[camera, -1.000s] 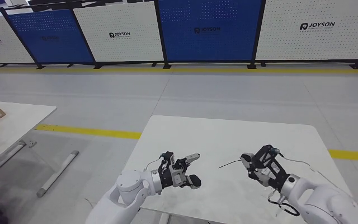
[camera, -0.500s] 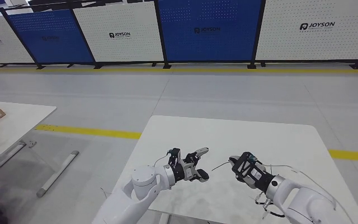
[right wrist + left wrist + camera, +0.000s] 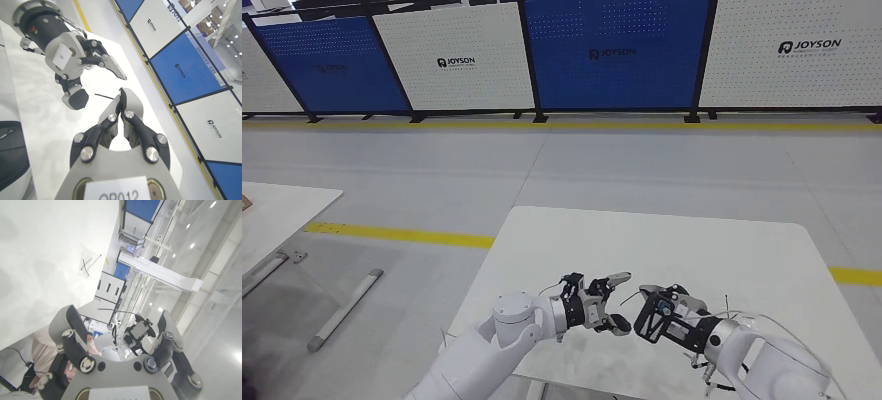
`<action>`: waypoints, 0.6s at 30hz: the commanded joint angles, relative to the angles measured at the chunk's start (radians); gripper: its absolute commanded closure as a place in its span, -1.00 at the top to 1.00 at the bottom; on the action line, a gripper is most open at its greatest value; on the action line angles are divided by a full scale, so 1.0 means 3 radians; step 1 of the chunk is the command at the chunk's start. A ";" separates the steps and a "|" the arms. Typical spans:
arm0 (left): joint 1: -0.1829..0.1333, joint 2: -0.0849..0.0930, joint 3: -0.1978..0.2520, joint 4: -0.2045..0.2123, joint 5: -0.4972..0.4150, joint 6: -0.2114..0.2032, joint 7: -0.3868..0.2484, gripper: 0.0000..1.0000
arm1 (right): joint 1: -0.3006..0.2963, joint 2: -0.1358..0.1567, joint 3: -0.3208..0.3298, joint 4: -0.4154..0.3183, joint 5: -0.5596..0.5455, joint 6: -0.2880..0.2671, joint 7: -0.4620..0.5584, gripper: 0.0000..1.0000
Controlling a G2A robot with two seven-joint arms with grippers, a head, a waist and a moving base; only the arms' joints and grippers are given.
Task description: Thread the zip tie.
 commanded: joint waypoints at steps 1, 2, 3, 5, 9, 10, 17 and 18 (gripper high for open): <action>-0.0041 0.0003 0.0034 0.0053 -0.0066 0.0000 0.0003 1.00 | 0.0000 0.0000 0.0003 0.0003 0.0007 0.0001 0.0000 -1.00; -0.0041 0.0003 0.0034 0.0053 -0.0066 0.0000 0.0003 1.00 | 0.0000 0.0000 0.0003 0.0003 0.0007 0.0001 0.0000 -1.00; -0.0041 0.0003 0.0034 0.0053 -0.0066 0.0000 0.0003 1.00 | 0.0000 0.0000 0.0003 0.0003 0.0007 0.0001 0.0000 -1.00; -0.0041 0.0003 0.0034 0.0053 -0.0066 0.0000 0.0003 1.00 | 0.0000 0.0000 0.0003 0.0003 0.0007 0.0001 0.0000 -1.00; -0.0041 0.0003 0.0034 0.0053 -0.0066 0.0000 0.0003 1.00 | 0.0000 0.0000 0.0003 0.0003 0.0007 0.0001 0.0000 -1.00; -0.0041 0.0003 0.0034 0.0053 -0.0066 0.0000 0.0003 1.00 | 0.0000 0.0000 0.0003 0.0003 0.0007 0.0001 0.0000 -1.00; -0.0016 -0.0023 -0.0029 -0.0009 -0.0216 -0.0112 0.0378 1.00 | -0.0033 0.0000 -0.0011 -0.0051 -0.0245 0.0001 -0.0030 -1.00; -0.0007 -0.0024 -0.0039 -0.0024 -0.0201 -0.0115 0.0462 1.00 | -0.0055 0.0001 -0.0013 -0.0076 -0.0325 0.0001 -0.0029 -1.00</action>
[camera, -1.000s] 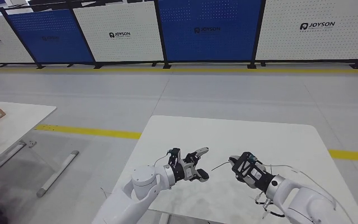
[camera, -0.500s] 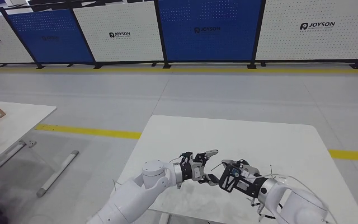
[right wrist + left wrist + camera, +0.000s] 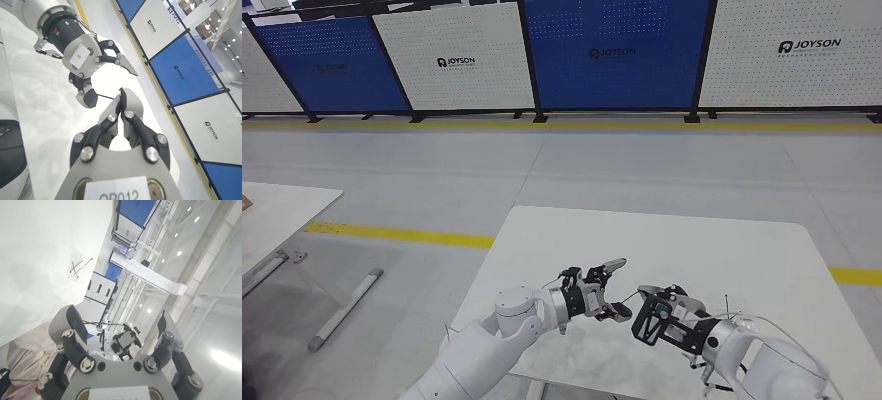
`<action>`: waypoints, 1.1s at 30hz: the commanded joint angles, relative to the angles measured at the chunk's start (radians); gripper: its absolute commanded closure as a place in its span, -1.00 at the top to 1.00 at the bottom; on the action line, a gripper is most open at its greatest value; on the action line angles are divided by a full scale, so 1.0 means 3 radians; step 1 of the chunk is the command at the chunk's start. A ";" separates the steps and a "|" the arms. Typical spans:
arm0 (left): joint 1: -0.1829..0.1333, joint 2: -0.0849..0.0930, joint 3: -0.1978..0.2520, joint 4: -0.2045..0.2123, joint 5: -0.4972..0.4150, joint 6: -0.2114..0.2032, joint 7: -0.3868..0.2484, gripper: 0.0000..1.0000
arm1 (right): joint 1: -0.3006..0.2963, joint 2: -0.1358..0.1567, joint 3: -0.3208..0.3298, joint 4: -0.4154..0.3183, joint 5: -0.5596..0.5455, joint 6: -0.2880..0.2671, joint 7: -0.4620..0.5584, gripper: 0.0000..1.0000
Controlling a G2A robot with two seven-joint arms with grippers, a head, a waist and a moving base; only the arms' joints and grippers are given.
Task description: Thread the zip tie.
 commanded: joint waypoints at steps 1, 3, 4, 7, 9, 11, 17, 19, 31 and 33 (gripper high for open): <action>0.0019 -0.0001 -0.0012 -0.0031 0.0051 0.0012 0.0181 1.00 | -0.0038 0.0003 0.0000 -0.0043 -0.0139 -0.0001 0.0010 -1.00; 0.0024 -0.0001 -0.0006 -0.0049 0.0077 0.0042 0.0237 1.00 | -0.0063 0.0007 0.0012 -0.0068 -0.0199 -0.0001 0.0045 -1.00; 0.0024 -0.0001 -0.0006 -0.0049 0.0077 0.0042 0.0237 1.00 | -0.0063 0.0007 0.0012 -0.0068 -0.0199 -0.0001 0.0045 -1.00; 0.0024 -0.0001 -0.0006 -0.0049 0.0077 0.0042 0.0237 1.00 | -0.0063 0.0007 0.0012 -0.0068 -0.0199 -0.0001 0.0045 -1.00; 0.0024 -0.0001 -0.0006 -0.0049 0.0077 0.0042 0.0237 1.00 | -0.0063 0.0007 0.0012 -0.0068 -0.0199 -0.0001 0.0045 -1.00; 0.0024 -0.0001 -0.0006 -0.0049 0.0077 0.0042 0.0237 1.00 | -0.0063 0.0007 0.0012 -0.0068 -0.0199 -0.0001 0.0045 -1.00; 0.0062 -0.0008 0.0001 -0.0111 0.0011 -0.0050 0.0095 1.00 | -0.0063 0.0007 0.0012 -0.0068 -0.0199 -0.0001 0.0045 -1.00; 0.0082 -0.0006 -0.0031 -0.0134 0.0067 -0.0166 0.0141 1.00 | -0.0063 0.0007 0.0012 -0.0068 -0.0199 -0.0001 0.0045 -1.00; 0.0150 -0.0016 0.0008 -0.0188 0.0129 -0.0234 0.0167 1.00 | -0.0063 0.0007 0.0012 -0.0068 -0.0199 -0.0001 0.0045 -1.00; 0.0158 -0.0017 0.0009 -0.0183 0.0138 -0.0243 0.0160 1.00 | -0.0063 0.0007 0.0012 -0.0068 -0.0199 -0.0001 0.0045 -1.00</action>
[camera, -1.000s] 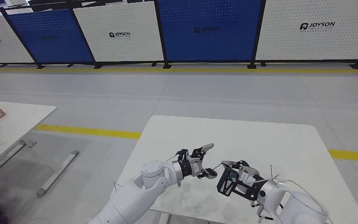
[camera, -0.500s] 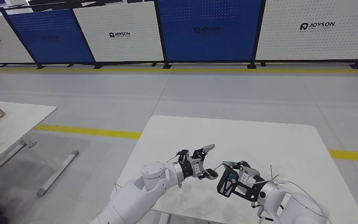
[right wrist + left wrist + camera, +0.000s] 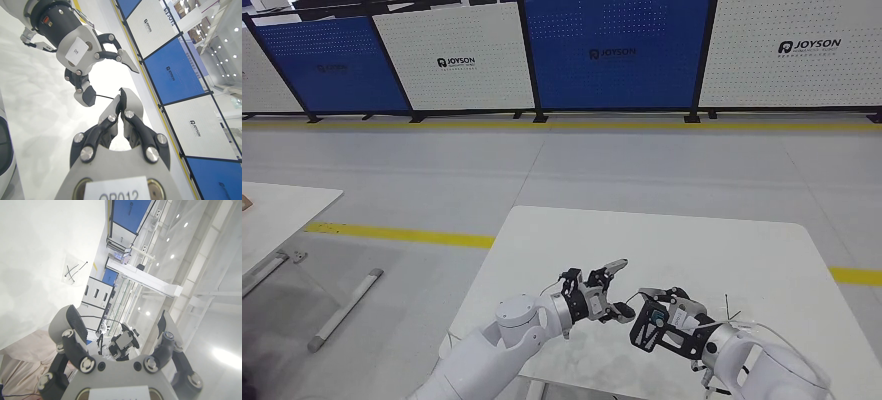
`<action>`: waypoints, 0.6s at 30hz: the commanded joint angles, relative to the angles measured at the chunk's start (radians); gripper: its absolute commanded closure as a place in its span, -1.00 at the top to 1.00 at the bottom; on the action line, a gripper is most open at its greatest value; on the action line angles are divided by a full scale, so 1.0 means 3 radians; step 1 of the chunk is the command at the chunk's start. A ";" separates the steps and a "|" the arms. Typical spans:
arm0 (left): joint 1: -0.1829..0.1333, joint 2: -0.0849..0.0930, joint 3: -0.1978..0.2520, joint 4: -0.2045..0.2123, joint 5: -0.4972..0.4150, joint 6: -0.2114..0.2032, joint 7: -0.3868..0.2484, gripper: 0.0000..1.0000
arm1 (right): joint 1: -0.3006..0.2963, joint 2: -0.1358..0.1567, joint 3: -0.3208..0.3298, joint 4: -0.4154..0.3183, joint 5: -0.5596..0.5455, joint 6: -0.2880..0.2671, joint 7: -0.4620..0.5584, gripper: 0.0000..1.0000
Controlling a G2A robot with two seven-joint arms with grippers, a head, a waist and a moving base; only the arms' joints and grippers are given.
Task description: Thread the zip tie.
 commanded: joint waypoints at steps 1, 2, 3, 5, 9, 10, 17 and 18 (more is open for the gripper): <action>0.0004 -0.0002 -0.0003 0.0007 0.0005 0.0001 -0.0003 0.46 | 0.0000 0.0000 0.0000 0.0000 0.0000 0.0000 0.0000 -1.00; 0.0009 -0.0005 -0.0010 0.0017 -0.0031 0.0004 0.0005 0.10 | 0.0000 0.0000 0.0000 0.0000 0.0000 0.0000 0.0000 -1.00; 0.0009 -0.0007 -0.0015 0.0020 -0.0052 0.0008 0.0005 -0.06 | 0.0000 0.0000 0.0000 0.0000 0.0000 0.0000 0.0000 -1.00; 0.0012 -0.0012 -0.0025 0.0032 -0.0118 0.0016 -0.0016 -0.12 | 0.0000 0.0000 0.0000 0.0000 0.0000 0.0000 0.0000 -1.00; 0.0013 -0.0017 -0.0043 0.0046 -0.0186 0.0069 -0.0008 -0.52 | 0.0000 0.0000 0.0000 0.0000 0.0000 0.0000 0.0000 -1.00; 0.0013 -0.0017 -0.0043 0.0047 -0.0177 0.0083 0.0005 -0.52 | 0.0000 0.0000 0.0000 0.0000 0.0000 0.0000 0.0000 -1.00; 0.0009 -0.0019 -0.0036 0.0057 -0.0108 0.0201 0.0083 -0.26 | 0.0000 0.0000 0.0000 0.0000 0.0000 0.0000 0.0000 -1.00; 0.0017 -0.0018 -0.0039 0.0052 -0.0099 0.0202 0.0091 -0.08 | 0.0000 0.0000 0.0000 0.0000 0.0000 0.0000 0.0000 -1.00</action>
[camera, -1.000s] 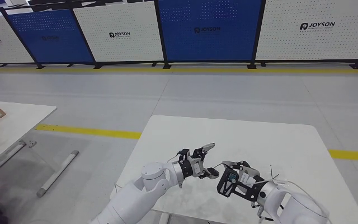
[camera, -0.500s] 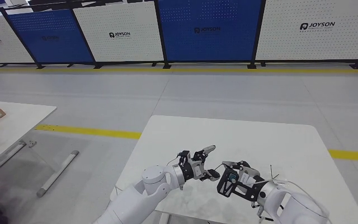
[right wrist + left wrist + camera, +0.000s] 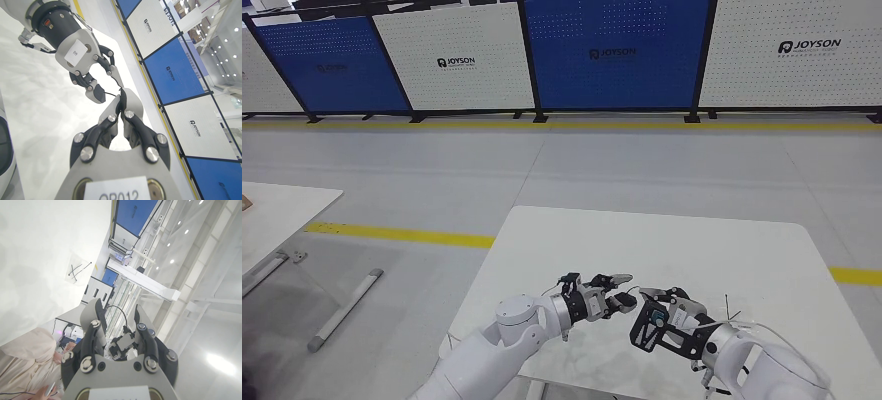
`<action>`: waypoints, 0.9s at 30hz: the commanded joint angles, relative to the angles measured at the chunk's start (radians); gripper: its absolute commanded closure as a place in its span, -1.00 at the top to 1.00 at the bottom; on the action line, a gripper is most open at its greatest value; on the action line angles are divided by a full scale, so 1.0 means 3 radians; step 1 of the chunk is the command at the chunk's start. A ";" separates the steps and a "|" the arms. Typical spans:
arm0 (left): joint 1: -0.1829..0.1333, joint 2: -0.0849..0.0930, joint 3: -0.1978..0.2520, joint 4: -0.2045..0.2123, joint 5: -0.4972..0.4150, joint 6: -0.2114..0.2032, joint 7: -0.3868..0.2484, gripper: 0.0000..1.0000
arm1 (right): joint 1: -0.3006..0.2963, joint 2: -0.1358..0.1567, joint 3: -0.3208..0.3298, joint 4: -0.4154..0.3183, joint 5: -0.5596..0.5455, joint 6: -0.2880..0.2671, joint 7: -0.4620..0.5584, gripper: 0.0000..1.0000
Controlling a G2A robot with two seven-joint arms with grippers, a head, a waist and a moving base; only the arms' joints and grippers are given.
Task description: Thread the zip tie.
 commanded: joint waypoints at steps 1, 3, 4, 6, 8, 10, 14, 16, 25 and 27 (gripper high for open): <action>0.0027 0.0005 -0.0013 -0.0009 0.0028 0.0006 0.0000 0.04 | 0.0000 0.0000 0.0000 0.0000 0.0000 0.0000 0.0000 -1.00; 0.0071 0.0018 -0.0048 -0.0023 0.0058 -0.0001 -0.0042 0.46 | 0.0000 0.0000 0.0000 0.0000 0.0000 0.0000 0.0000 -1.00; 0.0107 0.0028 -0.0070 -0.0040 0.0087 0.0000 -0.0074 0.64 | 0.0000 0.0000 0.0000 0.0000 0.0000 0.0000 0.0000 -1.00; 0.0166 0.0044 -0.0104 -0.0081 0.0141 0.0002 -0.0108 1.00 | 0.0000 0.0000 0.0000 0.0000 0.0000 0.0000 0.0000 -1.00; 0.0237 0.0063 -0.0128 -0.0151 0.0221 0.0024 -0.0160 1.00 | 0.0000 0.0000 0.0000 0.0000 0.0000 0.0000 0.0000 -1.00; 0.0288 0.0078 -0.0151 -0.0203 0.0259 0.0047 -0.0219 1.00 | 0.0000 0.0000 0.0000 0.0000 0.0000 0.0000 0.0000 -1.00; 0.0317 0.0084 -0.0165 -0.0310 0.0250 0.0075 -0.0259 1.00 | 0.0000 0.0000 0.0000 0.0000 0.0000 0.0000 0.0000 -1.00; 0.0286 0.0070 -0.0149 -0.0344 0.0155 0.0074 -0.0233 1.00 | 0.0000 0.0000 0.0000 0.0000 0.0000 0.0000 0.0000 -1.00; 0.0213 0.0036 -0.0169 -0.0330 0.0000 -0.0029 0.0071 1.00 | 0.0000 0.0000 0.0000 0.0000 0.0000 0.0000 0.0000 -1.00; 0.0218 0.0027 -0.0167 -0.0294 -0.0041 -0.0038 0.0159 1.00 | 0.0000 0.0000 0.0000 0.0000 0.0000 0.0000 0.0000 -1.00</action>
